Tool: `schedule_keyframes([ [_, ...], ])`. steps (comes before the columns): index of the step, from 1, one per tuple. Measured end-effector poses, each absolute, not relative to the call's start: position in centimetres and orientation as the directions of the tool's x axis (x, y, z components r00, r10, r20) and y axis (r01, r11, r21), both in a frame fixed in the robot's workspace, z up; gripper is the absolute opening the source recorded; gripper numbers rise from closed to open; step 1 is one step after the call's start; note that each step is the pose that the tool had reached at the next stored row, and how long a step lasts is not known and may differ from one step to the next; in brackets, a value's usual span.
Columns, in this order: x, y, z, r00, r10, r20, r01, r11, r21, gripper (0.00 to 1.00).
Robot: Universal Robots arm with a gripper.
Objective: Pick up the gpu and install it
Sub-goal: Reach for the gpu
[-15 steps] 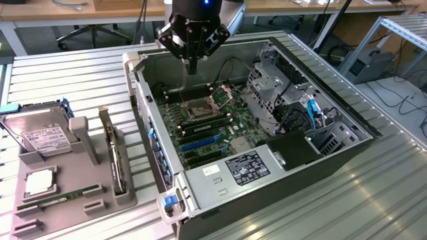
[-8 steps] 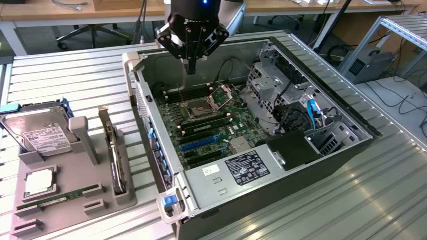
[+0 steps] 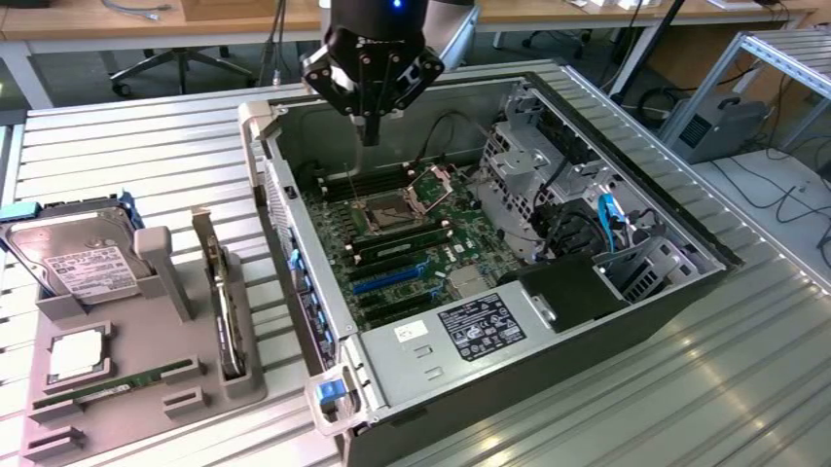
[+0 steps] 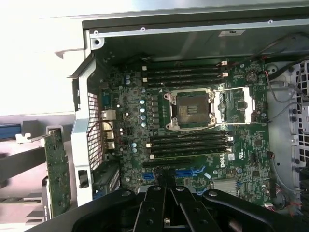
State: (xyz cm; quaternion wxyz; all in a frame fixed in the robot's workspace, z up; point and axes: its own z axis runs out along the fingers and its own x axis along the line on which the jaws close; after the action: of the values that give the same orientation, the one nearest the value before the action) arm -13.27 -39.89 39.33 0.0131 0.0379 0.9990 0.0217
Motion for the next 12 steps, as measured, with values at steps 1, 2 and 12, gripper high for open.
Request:
schedule_keyframes([
  [1, -13.29, -39.90, 39.33, -0.997, 0.076, -0.024, 0.075, 0.996, 0.044, 0.11],
  [2, -13.32, -39.89, 39.33, -0.997, 0.076, -0.024, 0.075, 0.996, 0.044, 0.11],
  [12, -13.58, -39.89, 39.33, -0.997, 0.076, -0.024, 0.075, 0.996, 0.044, 0.11],
])
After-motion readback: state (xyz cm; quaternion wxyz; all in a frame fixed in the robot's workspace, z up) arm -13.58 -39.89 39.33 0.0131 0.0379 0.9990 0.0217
